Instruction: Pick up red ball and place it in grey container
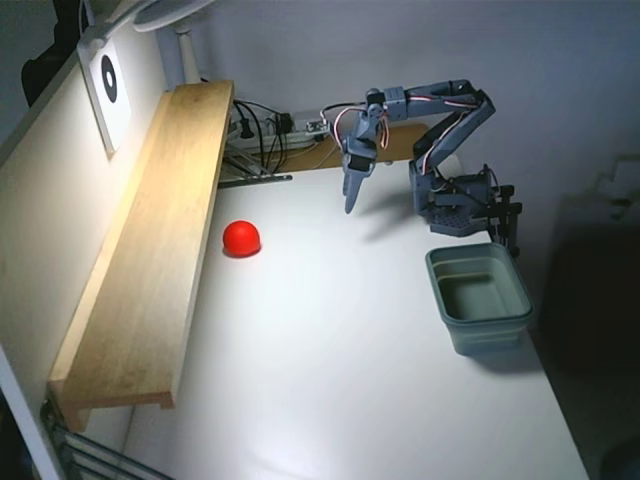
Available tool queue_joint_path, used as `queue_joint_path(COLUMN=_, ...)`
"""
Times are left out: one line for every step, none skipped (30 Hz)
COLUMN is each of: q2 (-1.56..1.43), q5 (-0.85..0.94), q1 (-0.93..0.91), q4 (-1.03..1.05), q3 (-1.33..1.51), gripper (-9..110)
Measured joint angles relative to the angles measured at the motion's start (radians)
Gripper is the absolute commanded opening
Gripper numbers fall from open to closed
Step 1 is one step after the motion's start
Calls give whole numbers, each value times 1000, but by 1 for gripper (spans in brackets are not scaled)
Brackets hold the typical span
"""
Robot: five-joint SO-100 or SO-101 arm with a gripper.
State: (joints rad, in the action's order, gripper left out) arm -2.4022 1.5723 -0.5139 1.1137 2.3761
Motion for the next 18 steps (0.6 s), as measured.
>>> queue_joint_path(q2=-3, q5=0, q1=0, q4=-28, q3=26, gripper=38)
queue_joint_path(q2=-3, q5=0, q1=0, q4=-51, q3=55, gripper=38)
queue_joint_path(q2=-3, q5=0, q1=0, q4=-69, q3=83, gripper=38)
queue_joint_path(q2=-3, q5=0, q1=0, q4=-95, q3=104, gripper=38)
queue_joint_path(q2=-5, q5=0, q1=0, q4=-118, q3=121, gripper=38)
queue_joint_path(q2=0, q5=0, q1=0, q4=-127, q3=129, gripper=38)
queue_joint_path(q2=2, q5=0, q1=0, q4=-133, q3=129, gripper=38)
queue_joint_path(q2=0, q5=0, q1=0, q4=-138, q3=129, gripper=38)
queue_joint_path(q2=0, q5=0, q1=0, q4=-141, q3=129, gripper=38)
queue_joint_path(q2=0, q5=0, q1=0, q4=-155, q3=129, gripper=38)
queue_joint_path(q2=0, q5=0, q1=0, q4=-169, q3=129, gripper=38)
queue_joint_path(q2=0, q5=0, q1=0, q4=-183, q3=129, gripper=38)
queue_joint_path(q2=0, q5=0, q1=0, q4=-196, q3=129, gripper=38)
queue_joint_path(q2=0, q5=0, q1=0, q4=-206, q3=129, gripper=38)
queue_joint_path(q2=0, q5=0, q1=0, q4=-216, q3=129, gripper=38)
queue_joint_path(q2=0, q5=0, q1=0, q4=-224, q3=129, gripper=38)
queue_joint_path(q2=0, q5=0, q1=0, q4=-238, q3=129, gripper=38)
queue_joint_path(q2=0, q5=0, q1=0, q4=-252, q3=129, gripper=38)
